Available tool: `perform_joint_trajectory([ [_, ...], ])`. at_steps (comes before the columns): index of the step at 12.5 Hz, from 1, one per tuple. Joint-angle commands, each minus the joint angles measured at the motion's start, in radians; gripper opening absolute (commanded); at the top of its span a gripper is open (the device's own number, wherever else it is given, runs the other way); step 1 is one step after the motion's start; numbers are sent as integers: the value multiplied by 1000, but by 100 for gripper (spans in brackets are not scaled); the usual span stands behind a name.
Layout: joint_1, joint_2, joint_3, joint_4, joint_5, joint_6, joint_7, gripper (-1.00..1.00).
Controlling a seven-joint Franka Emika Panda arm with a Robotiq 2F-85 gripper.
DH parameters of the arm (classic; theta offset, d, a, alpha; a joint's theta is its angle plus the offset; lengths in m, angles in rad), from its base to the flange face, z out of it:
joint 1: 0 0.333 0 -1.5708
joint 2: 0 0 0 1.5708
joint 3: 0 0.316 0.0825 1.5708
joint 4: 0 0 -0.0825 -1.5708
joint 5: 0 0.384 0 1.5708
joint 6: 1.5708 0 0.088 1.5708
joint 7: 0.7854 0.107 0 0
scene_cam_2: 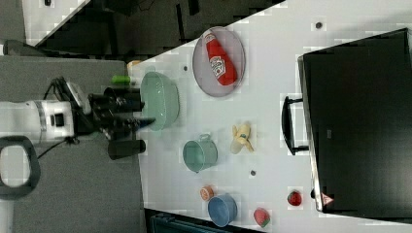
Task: Pick banana from table and place on oven.
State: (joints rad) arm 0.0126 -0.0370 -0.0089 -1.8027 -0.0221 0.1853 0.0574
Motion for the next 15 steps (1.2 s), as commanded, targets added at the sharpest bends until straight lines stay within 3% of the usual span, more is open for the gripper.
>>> perform_joint_trajectory([
  [1,-26,-458,-26,-225,5,-208,-56,58],
  [3,-26,-458,-26,-226,5,-208,-56,99],
  [7,-23,-433,-20,-265,6,-158,-56,100],
  [15,-21,-167,18,-465,6,266,-56,100],
])
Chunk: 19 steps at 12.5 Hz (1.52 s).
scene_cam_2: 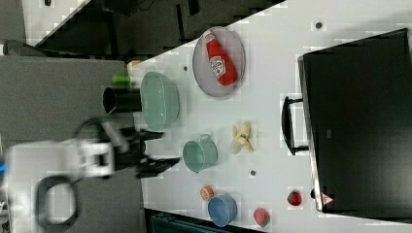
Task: Pick banana from table and place on oven.
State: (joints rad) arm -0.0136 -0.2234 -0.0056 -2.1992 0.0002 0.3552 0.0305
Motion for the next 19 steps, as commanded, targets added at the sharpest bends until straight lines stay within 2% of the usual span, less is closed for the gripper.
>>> perform_joint_trajectory([
  [1,5,62,17,-89,-17,160,-29,100],
  [10,8,422,44,-216,-16,585,-29,100],
  [16,8,555,75,-235,-16,736,-29,100],
  [17,8,561,75,-240,-16,737,-29,93],
  [19,8,563,76,-244,-16,748,-28,43],
])
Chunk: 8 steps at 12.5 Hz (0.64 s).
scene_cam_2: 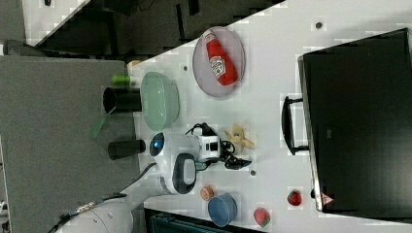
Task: Pick banana from table and place on oven.
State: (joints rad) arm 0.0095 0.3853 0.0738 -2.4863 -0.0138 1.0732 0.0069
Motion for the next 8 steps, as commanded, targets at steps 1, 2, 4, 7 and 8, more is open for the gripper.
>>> perform_joint_trajectory([
  [1,-15,-45,-4,44,-1,35,-3,18],
  [2,-16,-46,-4,44,0,38,-3,-5],
  [4,-16,-46,-4,44,1,46,-3,-48],
  [7,-16,-84,-3,49,6,48,-3,-50],
  [8,-16,-125,-3,49,6,40,-3,-50],
])
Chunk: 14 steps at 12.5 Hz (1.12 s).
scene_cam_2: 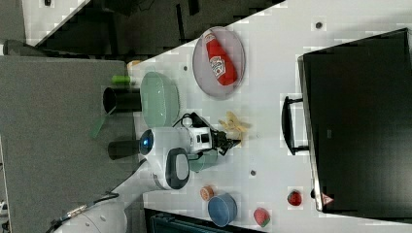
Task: Pick banana from table and place on oven.
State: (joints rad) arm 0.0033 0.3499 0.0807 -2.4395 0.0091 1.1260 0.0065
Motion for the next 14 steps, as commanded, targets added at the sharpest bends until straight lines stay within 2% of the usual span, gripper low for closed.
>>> perform_joint_trajectory([
  [1,-10,-144,-10,1,-17,-36,-2,-50],
  [5,-13,-441,-15,34,-16,-314,-2,-50],
  [8,-15,-619,-38,128,-16,-568,-2,-50],
  [11,-15,-726,-68,252,-16,-801,-2,-50],
  [14,-21,-753,-101,332,-17,-957,-2,-50],
])
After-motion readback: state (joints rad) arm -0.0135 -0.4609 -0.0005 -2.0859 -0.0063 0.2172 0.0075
